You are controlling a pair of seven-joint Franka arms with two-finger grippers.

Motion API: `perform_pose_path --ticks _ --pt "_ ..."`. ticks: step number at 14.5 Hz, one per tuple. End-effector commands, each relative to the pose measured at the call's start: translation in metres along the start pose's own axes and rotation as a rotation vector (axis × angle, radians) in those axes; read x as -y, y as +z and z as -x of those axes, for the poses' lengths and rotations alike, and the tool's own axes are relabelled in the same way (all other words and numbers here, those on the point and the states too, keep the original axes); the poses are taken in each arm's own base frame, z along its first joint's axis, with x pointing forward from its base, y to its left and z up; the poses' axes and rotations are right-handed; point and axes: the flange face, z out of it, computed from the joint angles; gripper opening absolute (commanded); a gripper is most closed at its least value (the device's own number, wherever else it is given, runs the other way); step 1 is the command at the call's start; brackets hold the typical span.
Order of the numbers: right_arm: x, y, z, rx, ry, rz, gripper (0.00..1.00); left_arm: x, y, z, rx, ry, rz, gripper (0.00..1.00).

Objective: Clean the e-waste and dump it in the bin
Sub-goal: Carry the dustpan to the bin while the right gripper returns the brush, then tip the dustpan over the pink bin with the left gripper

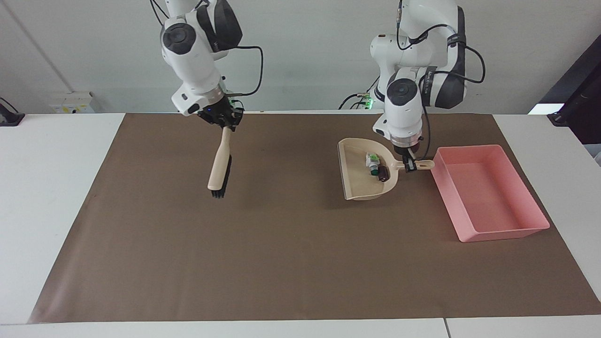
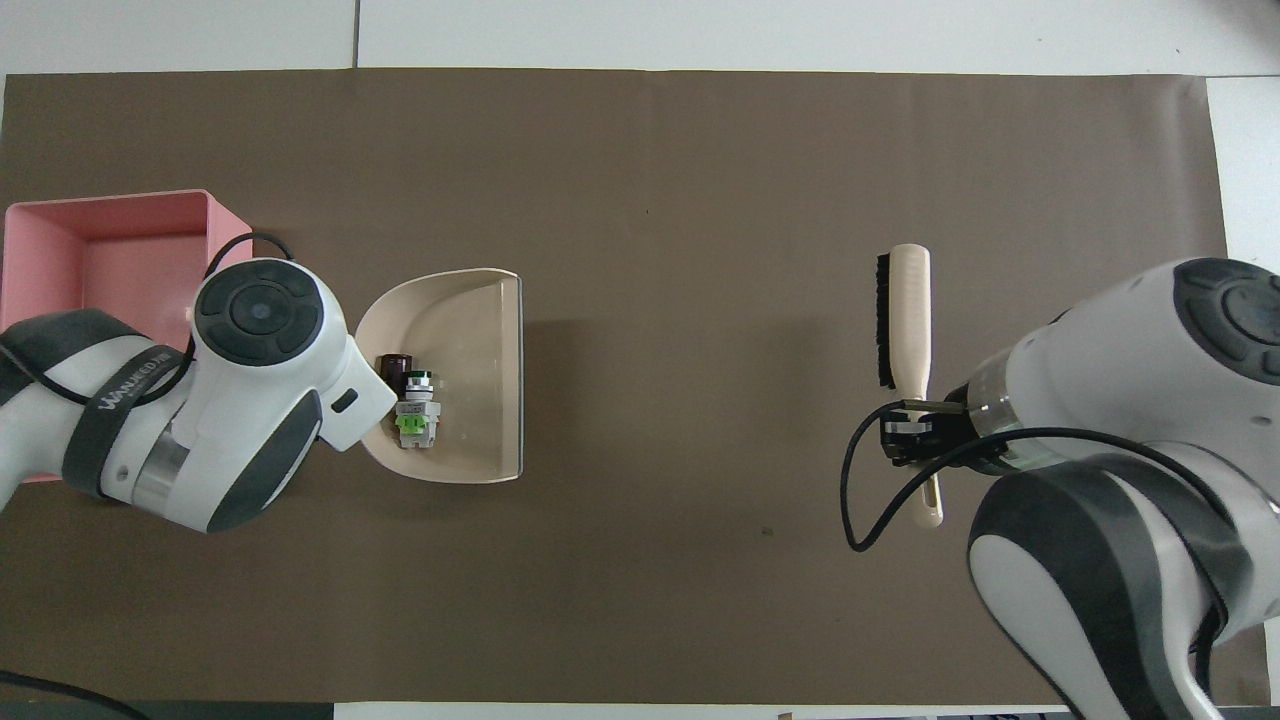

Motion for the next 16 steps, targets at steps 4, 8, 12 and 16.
perform_pose_path --ticks 4,8,12,16 --pt "-0.161 0.069 -0.042 -0.049 -0.145 0.111 0.0 0.039 -0.024 0.151 -0.036 -0.094 -0.006 0.0" --pt "-0.206 0.095 -0.036 -0.044 -0.157 0.095 0.0 0.065 -0.004 0.249 -0.025 -0.102 -0.055 0.0" --pt "-0.227 0.116 -0.033 -0.067 -0.164 0.103 0.0 0.072 0.018 0.306 0.154 -0.015 -0.066 0.0" --pt "-0.236 0.119 -0.03 -0.059 -0.146 0.098 0.0 0.078 0.035 0.329 0.412 0.1 -0.084 0.0"
